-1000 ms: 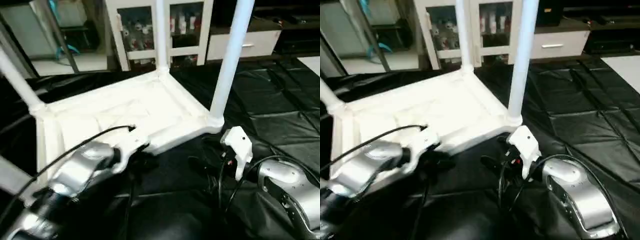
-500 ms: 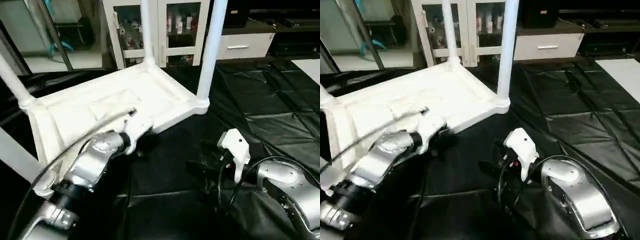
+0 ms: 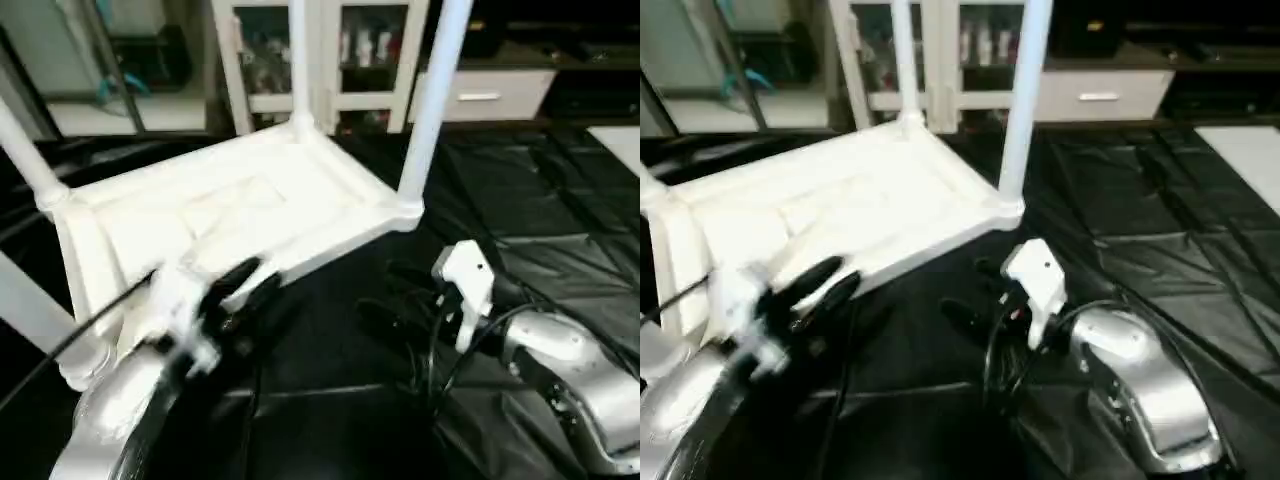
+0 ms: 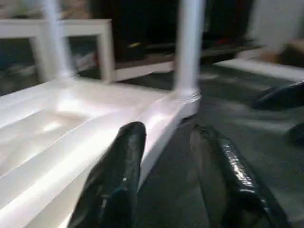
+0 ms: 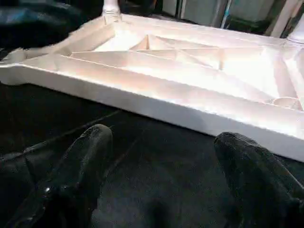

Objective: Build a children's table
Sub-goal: Rotate leg to tighten

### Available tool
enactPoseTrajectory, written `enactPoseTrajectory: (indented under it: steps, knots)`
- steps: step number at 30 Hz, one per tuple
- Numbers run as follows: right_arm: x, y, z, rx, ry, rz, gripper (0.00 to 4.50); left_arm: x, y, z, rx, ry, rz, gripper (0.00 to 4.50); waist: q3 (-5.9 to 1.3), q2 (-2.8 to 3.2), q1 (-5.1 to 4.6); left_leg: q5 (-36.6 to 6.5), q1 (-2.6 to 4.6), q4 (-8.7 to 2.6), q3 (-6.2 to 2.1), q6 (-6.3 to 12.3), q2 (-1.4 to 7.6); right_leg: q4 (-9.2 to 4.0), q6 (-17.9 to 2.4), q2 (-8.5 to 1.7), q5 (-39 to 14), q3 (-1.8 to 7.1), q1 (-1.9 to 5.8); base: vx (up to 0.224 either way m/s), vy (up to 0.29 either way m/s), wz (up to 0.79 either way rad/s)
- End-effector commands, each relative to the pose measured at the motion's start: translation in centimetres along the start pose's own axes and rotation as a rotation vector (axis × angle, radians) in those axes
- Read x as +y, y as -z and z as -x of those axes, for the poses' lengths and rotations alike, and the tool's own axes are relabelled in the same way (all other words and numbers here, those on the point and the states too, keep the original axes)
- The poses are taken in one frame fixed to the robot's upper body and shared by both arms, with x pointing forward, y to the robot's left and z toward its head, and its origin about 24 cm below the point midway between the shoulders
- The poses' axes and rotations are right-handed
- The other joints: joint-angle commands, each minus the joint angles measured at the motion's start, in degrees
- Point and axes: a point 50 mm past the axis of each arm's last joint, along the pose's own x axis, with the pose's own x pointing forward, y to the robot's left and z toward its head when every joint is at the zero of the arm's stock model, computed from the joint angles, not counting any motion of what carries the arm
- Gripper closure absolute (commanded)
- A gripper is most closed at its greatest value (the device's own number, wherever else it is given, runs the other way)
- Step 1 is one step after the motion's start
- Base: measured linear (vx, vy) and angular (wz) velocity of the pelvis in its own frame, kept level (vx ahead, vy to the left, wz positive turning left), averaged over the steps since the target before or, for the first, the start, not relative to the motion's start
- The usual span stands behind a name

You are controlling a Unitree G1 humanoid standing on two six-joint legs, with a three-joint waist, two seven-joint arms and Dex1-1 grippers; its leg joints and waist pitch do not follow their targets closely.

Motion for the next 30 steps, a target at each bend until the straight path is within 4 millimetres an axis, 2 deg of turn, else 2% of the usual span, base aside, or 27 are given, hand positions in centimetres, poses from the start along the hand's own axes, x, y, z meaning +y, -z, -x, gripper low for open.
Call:
enactPoseTrajectory:
  steps: [1, 2, 3, 4, 6, 7, 9, 10, 11, 13, 14, 15, 16, 18, 19, 20, 21, 22, 23, 24, 25, 26, 27, 28, 29, 30]
  knots:
    - [-0.3, -0.1, -0.5, -0.007, 0.031, -0.003, 0.66, 0.8, 0.1, 0.4, 0.045, -0.069, -0.063, 2.39, -2.27, -0.28, -0.06, -27.0, 2.83, -5.7, -2.87, -4.73, 4.58, -5.99, -4.9, -3.15, -25.9, 2.47, -0.19, -0.054, -0.007, 0.06]
    - [-0.4, -0.1, -0.7, -0.009, 0.04, -0.009, 0.66, 0.9, 0.3, 0.5, 0.066, -0.077, -0.072, 2.28, -2.13, -0.29, -0.14, -28.1, 2.94, -5.67, -2.94, -5.28, 4.46, -6.27, -4.6, -3.2, -27.1, 2.52, -0.39, -0.061, -0.001, 0.02]
    - [-0.6, 0.2, -1.0, 0.005, 0.062, -0.012, 0.66, 1.2, 0.7, 0.7, 0.105, -0.098, -0.081, 2.18, -1.96, -0.75, -0.27, -30.7, 2.8, -5.93, -3.52, -6.24, 4.31, -6.29, -3.2, -3.32, -30.6, 2.25, -0.24, -0.061, -0.001, 0.02]
    - [-0.7, 0.3, -1.1, 0.017, 0.072, -0.009, 0.66, 1.1, 1.0, 1.0, 0.136, -0.085, -0.064, 2.1, -2.0, -0.8, -0.47, -31.6, 2.95, -6.02, -3.64, -6.85, 4.31, -6.32, -2.7, -3.2, -30.6, 2.2, -0.4, 0.0, 0.0, 0.0]
    - [-0.8, 0.5, -1.2, 0.029, 0.086, -0.004, 0.66, 0.8, 1.3, 1.6, 0.192, -0.038, -0.049, 2.1, -2.02, -0.58, -0.44, -32.1, 2.81, -6.2, -3.88, -7.34, 4.28, -6.12, -2.7, -3.15, -29.8, 2.14, -0.33, 0.0, 0.0, 0.0]
    - [-1.0, 0.5, -1.2, 0.027, 0.097, -0.01, 0.66, 0.8, 1.2, 2.3, 0.208, -0.013, -0.059, 2.1, -2.02, -0.5, -0.7, -33.7, 2.59, -6.53, -4.05, -7.89, 4.27, -5.96, -2.8, -2.97, -28.3, 1.99, -0.15, 0.0, 0.0, 0.0]
    - [-1.0, 0.5, -1.2, 0.025, 0.1, -0.014, 0.66, 0.9, 1.2, 2.5, 0.209, -0.014, -0.063, 2.1, -2.13, -0.42, -0.8, -34.5, 2.52, -6.8, -4.08, -8.2, 4.35, -5.85, -3.2, -2.83, -26.0, 1.93, -0.02, 0.0, 0.0, 0.0]
    - [-1.2, 0.6, -1.3, 0.028, 0.12, -0.01, 0.66, 1.5, 1.3, 2.9, 0.222, -0.052, -0.078, 2.1, -2.12, -0.52, -0.76, -34.7, 2.62, -6.83, -4.01, -8.29, 4.38, -5.91, -3.3, -2.79, -25.3, 1.94, -0.11, 0.0, 0.0, 0.0]
    - [-2.0, 1.1, -1.6, 0.067, 0.195, 0.0, 0.66, 2.0, 1.3, 3.0, 0.243, -0.059, -0.107, 2.1, -2.04, -0.27, -0.68, -35.6, 2.95, -6.79, -3.86, -8.54, 4.31, -6.01, -3.7, -2.72, -24.9, 2.02, -0.47, 0.0, 0.0, 0.0]
    - [-3.6, 1.9, -2.2, 0.139, 0.329, 0.021, 0.66, 2.1, 1.0, 2.4, 0.237, -0.041, -0.115, 2.1, -1.95, -0.05, -1.1, -36.6, 2.98, -6.75, -3.87, -9.32, 3.92, -6.02, -4.3, -2.65, -25.8, 1.87, -0.68, 0.0, 0.0, 0.0]
    - [-4.1, 2.2, -2.5, 0.159, 0.375, 0.016, 0.66, 2.0, 0.9, 2.1, 0.23, -0.031, -0.114, 2.1, -1.95, -0.16, -1.26, -37.6, 3.0, -6.86, -4.06, -9.61, 3.97, -6.03, -4.2, -2.62, -26.3, 1.62, -0.28, -0.05, 0.016, -0.1]
    - [-4.8, 2.4, -2.9, 0.17, 0.434, -0.006, 0.66, 1.8, 0.7, 1.6, 0.219, -0.019, -0.112, 2.1, -1.89, 0.38, -1.06, -38.8, 3.49, -6.76, -3.88, -9.84, 3.89, -6.2, -4.3, -2.6, -26.6, 1.73, -0.84, -0.05, 0.016, -0.1]
    - [-5.5, 2.5, -3.3, 0.174, 0.474, -0.019, 0.66, 1.6, 0.4, 1.2, 0.208, -0.006, -0.105, 2.1, -1.83, 0.08, -1.27, -39.3, 3.66, -6.62, -3.72, -9.7, 3.76, -6.45, -4.5, -2.51, -27.2, 1.69, -1.08, 0.0, 0.0, 0.0]
    - [-5.5, 2.5, -3.3, 0.174, 0.474, -0.019, 0.66, 1.6, 0.4, 1.2, 0.208, -0.006, -0.105, 2.1, -1.78, 0.17, -1.36, -40.0, 3.36, -6.71, -4.08, -9.44, 3.79, -6.4, -4.4, -2.69, -28.0, 1.4, -0.43, 0.0, 0.0, 0.0]
    - [-6.4, 2.6, -4.6, 0.178, 0.519, -0.018, 0.66, 1.0, 0.0, 0.2, 0.192, 0.039, -0.092, 2.1, -1.76, 0.06, -1.44, -41.2, 3.61, -6.69, -3.96, -9.47, 3.74, -6.29, -4.6, -2.72, -28.7, 1.26, -0.78, 0.0, 0.0, 0.0]
    - [-6.8, 2.5, -5.5, 0.165, 0.526, -0.018, 0.66, 1.1, 0.1, -0.4, 0.202, 0.034, -0.111, 2.1, -1.65, -0.16, -1.65, -41.7, 3.46, -6.8, -4.09, -9.32, 3.66, -6.44, -4.5, -2.55, -29.3, 0.92, -0.48, 0.0, 0.0, 0.0]
    - [-6.9, 2.4, -6.2, 0.156, 0.529, -0.02, 0.66, 1.2, 0.2, -0.8, 0.21, 0.028, -0.127, 2.1, -1.66, 0.2, -1.76, -43.3, 3.58, -6.95, -4.07, -9.52, 3.76, -6.35, -4.6, -2.41, -29.8, 0.47, -0.39, 0.0, 0.0, 0.0]
    - [-7.1, 2.3, -6.8, 0.151, 0.544, -0.017, 0.66, 1.2, 0.5, -1.2, 0.224, 0.013, -0.113, 2.1, -1.63, 0.23, -1.89, -43.9, 3.57, -7.11, -4.0, -9.5, 3.78, -6.33, -4.7, -2.24, -29.6, 0.24, -0.4, -0.06, 0.003, -0.12]
    - [-7.2, 2.3, -7.1, 0.149, 0.554, -0.016, 0.66, 1.2, 0.8, -1.3, 0.233, 0.002, -0.101, 2.1, -1.47, 0.16, -2.21, -45.2, 3.52, -7.52, -3.87, -9.37, 3.86, -6.11, -4.8, -1.88, -29.0, -0.31, -0.06, -0.052, 0.0, -0.09]
    - [-7.2, 2.3, -7.1, 0.149, 0.554, -0.016, 0.66, 1.2, 0.8, -1.3, 0.233, 0.002, -0.101, 2.1, -1.47, 0.23, -2.43, -45.5, 3.24, -8.05, -3.66, -9.24, 3.97, -5.65, -4.9, -1.74, -28.2, -0.37, 0.41, -0.052, 0.0, -0.09]
    - [-7.1, 2.0, -7.3, 0.136, 0.555, -0.017, 0.66, 1.1, 1.0, -1.4, 0.224, -0.028, -0.066, 2.1, -1.61, -0.3, -2.37, -44.8, 3.12, -8.04, -3.67, -9.06, 3.98, -5.52, -4.8, -1.96, -28.0, -0.15, 0.68, 0.0, 0.0, 0.0]
    - [-6.9, 1.7, -7.5, 0.115, 0.551, -0.022, 0.66, 1.0, 1.2, -1.4, 0.208, -0.064, -0.031, 2.1, -1.64, -0.02, -2.31, -43.2, 3.33, -7.59, -3.66, -9.23, 3.76, -6.09, -4.9, -2.67, -29.5, 0.4, 0.3, 0.0, 0.0, 0.0]
    - [-6.7, 1.4, -7.6, 0.087, 0.542, -0.034, 0.66, 0.8, 1.4, -1.2, 0.189, -0.093, 0.009, 2.1, -1.61, -0.39, -2.42, -41.3, 3.74, -6.54, -3.65, -8.67, 3.46, -7.31, -4.5, -3.34, -32.5, 0.64, -0.26, 0.0, 0.0, 0.0]
    - [-6.6, 1.3, -7.6, 0.069, 0.537, -0.039, 0.66, 0.6, 1.6, -0.9, 0.184, -0.107, 0.03, 2.1, -1.55, -0.42, -2.42, -40.6, 3.8, -6.22, -3.78, -8.29, 3.44, -7.71, -4.3, -3.59, -33.9, 0.59, -0.35, 0.0, 0.0, 0.0]
    - [-6.5, 1.2, -7.6, 0.063, 0.536, -0.041, 0.66, 0.5, 1.7, -0.8, 0.183, -0.112, 0.037, 2.1, -1.34, -0.24, -2.68, -40.7, 3.39, -6.41, -3.97, -7.86, 3.55, -7.94, -3.5, -3.33, -35.5, 0.17, -0.06, 0.0, 0.0, 0.0]
    - [-6.0, 1.1, -7.0, 0.006, 0.514, -0.066, 0.66, 0.1, 1.4, 0.7, 0.068, -0.196, 0.054, 2.1, -1.33, -0.25, -2.69, -41.2, 3.27, -6.59, -4.17, -7.87, 3.61, -7.81, -3.1, -3.18, -35.9, -0.12, 0.15, 0.0, 0.0, 0.0]
